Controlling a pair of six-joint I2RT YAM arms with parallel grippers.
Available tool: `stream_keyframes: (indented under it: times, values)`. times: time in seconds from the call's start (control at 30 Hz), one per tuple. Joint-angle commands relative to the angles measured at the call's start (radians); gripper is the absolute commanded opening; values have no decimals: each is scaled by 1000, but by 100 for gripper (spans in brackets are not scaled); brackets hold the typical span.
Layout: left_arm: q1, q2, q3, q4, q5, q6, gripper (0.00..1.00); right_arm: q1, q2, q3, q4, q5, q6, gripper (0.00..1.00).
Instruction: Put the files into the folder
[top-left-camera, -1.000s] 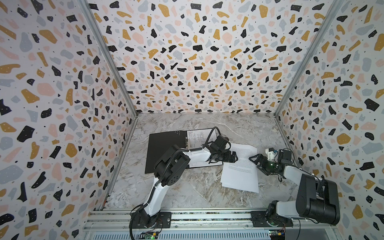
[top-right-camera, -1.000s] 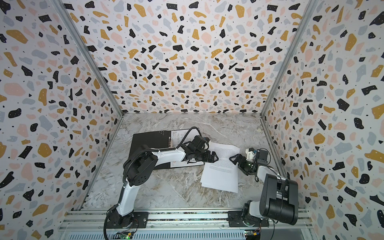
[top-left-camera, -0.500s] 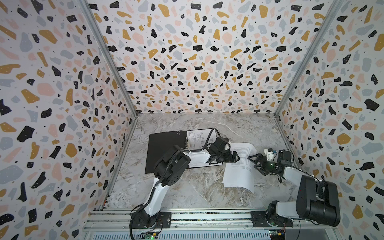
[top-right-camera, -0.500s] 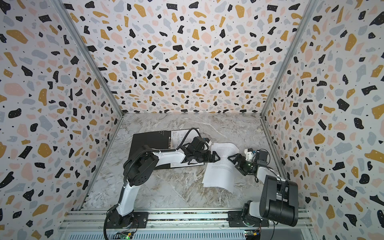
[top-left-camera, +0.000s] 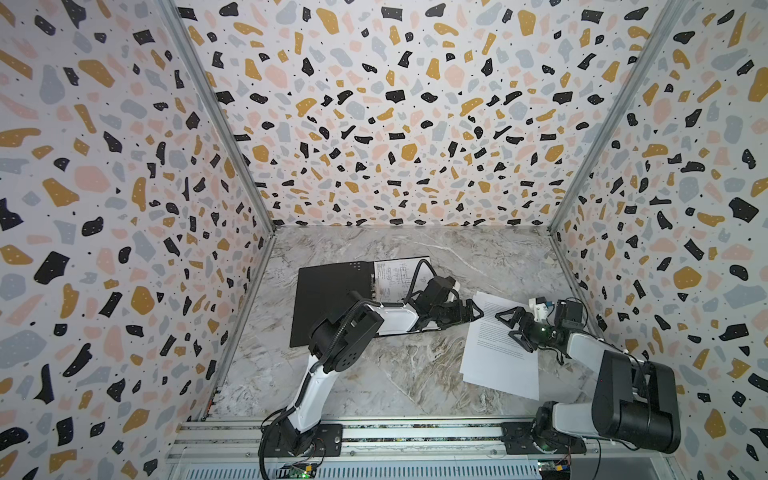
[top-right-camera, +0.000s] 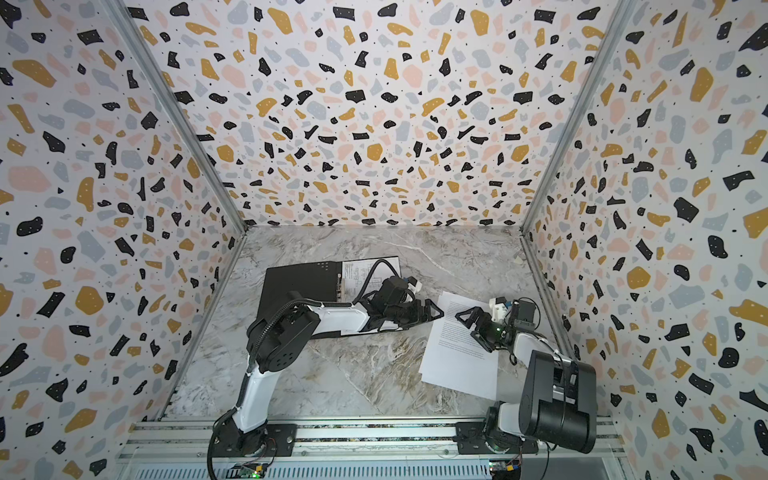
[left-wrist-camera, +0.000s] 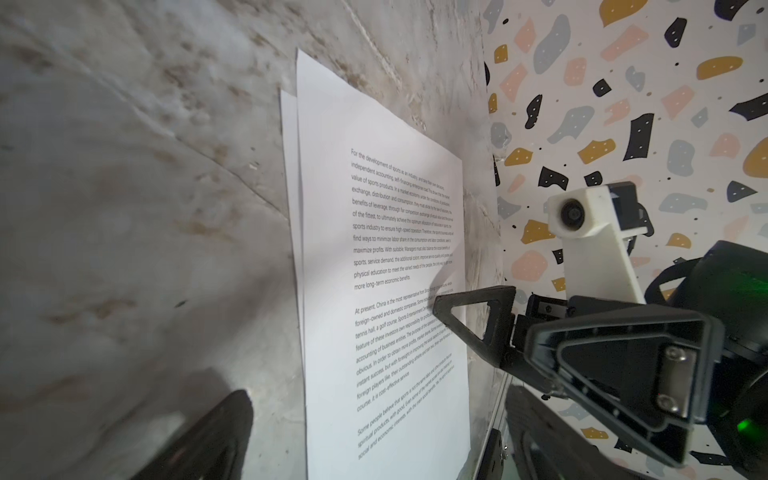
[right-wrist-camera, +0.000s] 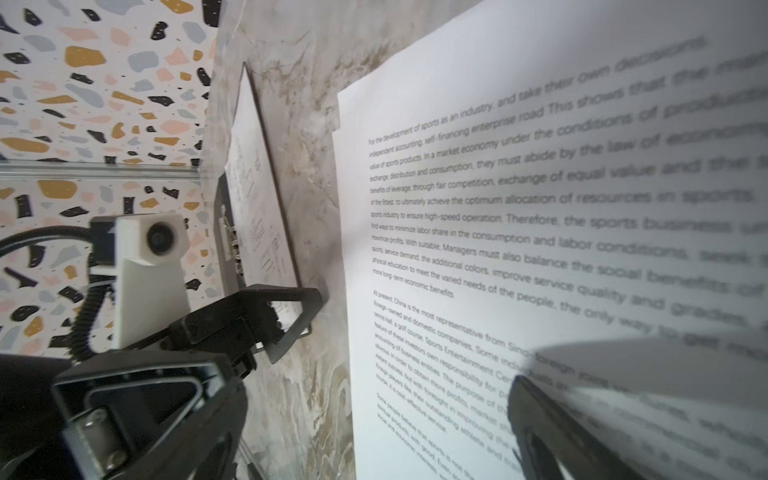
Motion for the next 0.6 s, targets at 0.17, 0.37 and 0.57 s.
stream_keyframes:
  times: [0.17, 0.37, 0.57]
  values:
    - [1, 4, 123, -262, -65, 173, 96, -32, -125, 115, -218, 290, -117, 99]
    - [-1, 32, 166, -330, -70, 224, 95, -76, -136, 103, -222, 416, -112, 99]
    - [-15, 118, 295, -444, -81, 306, 90, -133, -80, 80, -211, 416, -135, 99]
